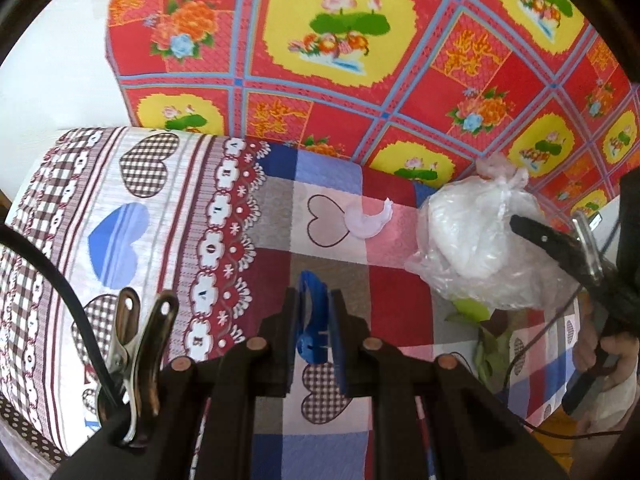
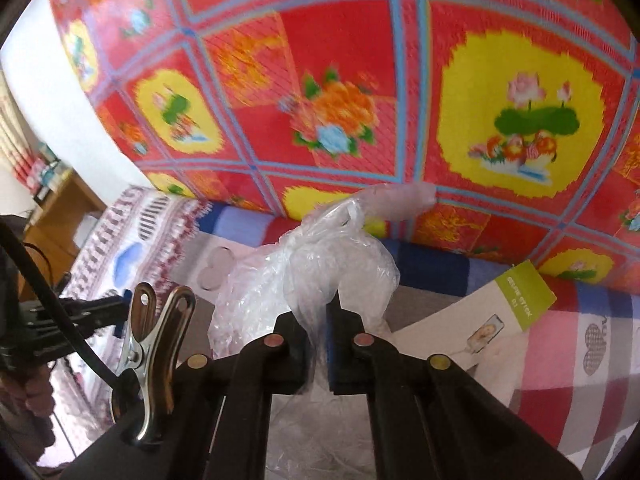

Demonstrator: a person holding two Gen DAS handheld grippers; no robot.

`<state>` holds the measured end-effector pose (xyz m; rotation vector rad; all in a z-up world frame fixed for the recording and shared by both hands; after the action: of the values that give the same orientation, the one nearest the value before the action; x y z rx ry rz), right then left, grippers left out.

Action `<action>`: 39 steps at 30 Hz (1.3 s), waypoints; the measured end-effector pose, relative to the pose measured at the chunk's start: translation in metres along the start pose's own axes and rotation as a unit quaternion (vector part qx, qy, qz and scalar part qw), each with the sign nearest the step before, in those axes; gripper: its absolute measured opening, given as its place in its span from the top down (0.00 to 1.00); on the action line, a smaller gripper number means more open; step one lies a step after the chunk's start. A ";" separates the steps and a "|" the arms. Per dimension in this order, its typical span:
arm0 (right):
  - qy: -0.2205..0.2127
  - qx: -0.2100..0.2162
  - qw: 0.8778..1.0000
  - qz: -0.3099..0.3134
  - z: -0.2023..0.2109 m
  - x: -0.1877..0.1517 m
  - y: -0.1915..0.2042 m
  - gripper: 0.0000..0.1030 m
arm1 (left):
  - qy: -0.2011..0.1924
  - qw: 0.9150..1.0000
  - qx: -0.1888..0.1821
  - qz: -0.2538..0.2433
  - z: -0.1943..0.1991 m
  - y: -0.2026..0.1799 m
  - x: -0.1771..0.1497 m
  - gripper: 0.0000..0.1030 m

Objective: Collect trash
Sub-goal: 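Carry the blue clip in the left tool and bag in the right tool over the bucket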

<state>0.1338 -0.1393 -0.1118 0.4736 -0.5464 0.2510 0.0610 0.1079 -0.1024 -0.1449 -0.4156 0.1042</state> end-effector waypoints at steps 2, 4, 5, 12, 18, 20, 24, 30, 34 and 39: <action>-0.011 0.011 1.000 0.002 0.009 0.001 0.013 0.94 | -0.005 1.000 0.001 0.006 0.008 0.005 -0.003 0.85; -0.017 0.019 1.000 0.006 0.015 0.001 0.023 0.94 | -0.009 1.000 0.001 0.012 0.015 0.011 -0.007 0.85; -0.019 0.024 1.000 0.009 0.018 0.001 0.029 0.94 | -0.011 1.000 0.001 0.014 0.018 0.013 -0.008 0.85; -0.030 0.045 0.998 0.017 0.034 -0.010 0.069 0.94 | -0.029 0.999 0.001 0.023 0.043 0.038 -0.017 0.85; -0.032 0.052 0.998 0.016 0.037 -0.024 0.105 0.94 | -0.040 0.999 -0.002 0.020 0.065 0.067 -0.025 0.85; -0.032 0.053 0.998 0.012 0.037 -0.027 0.117 0.94 | -0.041 0.999 -0.001 0.021 0.073 0.079 -0.029 0.85; -0.035 0.053 0.998 0.009 0.040 -0.033 0.143 0.94 | -0.039 0.999 0.000 0.022 0.086 0.105 -0.036 0.85; -0.044 0.050 0.998 0.005 0.044 -0.041 0.188 0.94 | -0.042 0.999 0.003 0.019 0.108 0.143 -0.043 0.85; -0.052 0.048 0.997 0.005 0.043 -0.045 0.221 0.94 | -0.044 0.999 0.005 0.016 0.122 0.175 -0.048 0.85; -0.058 0.047 0.997 0.005 0.036 -0.047 0.258 0.94 | -0.043 0.999 0.011 0.007 0.133 0.207 -0.052 0.85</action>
<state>-0.0117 0.0608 -0.0168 0.5796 -0.6528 0.2602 -0.0553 0.3209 -0.0354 -0.1224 -0.4998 0.1292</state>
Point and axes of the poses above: each gripper's, at about its wrist camera, not at the fingertips, and z roughly against the way its jaws point, y to its left, x to its top, the point moved 5 cm from there along -z, roughly the way its jaws point
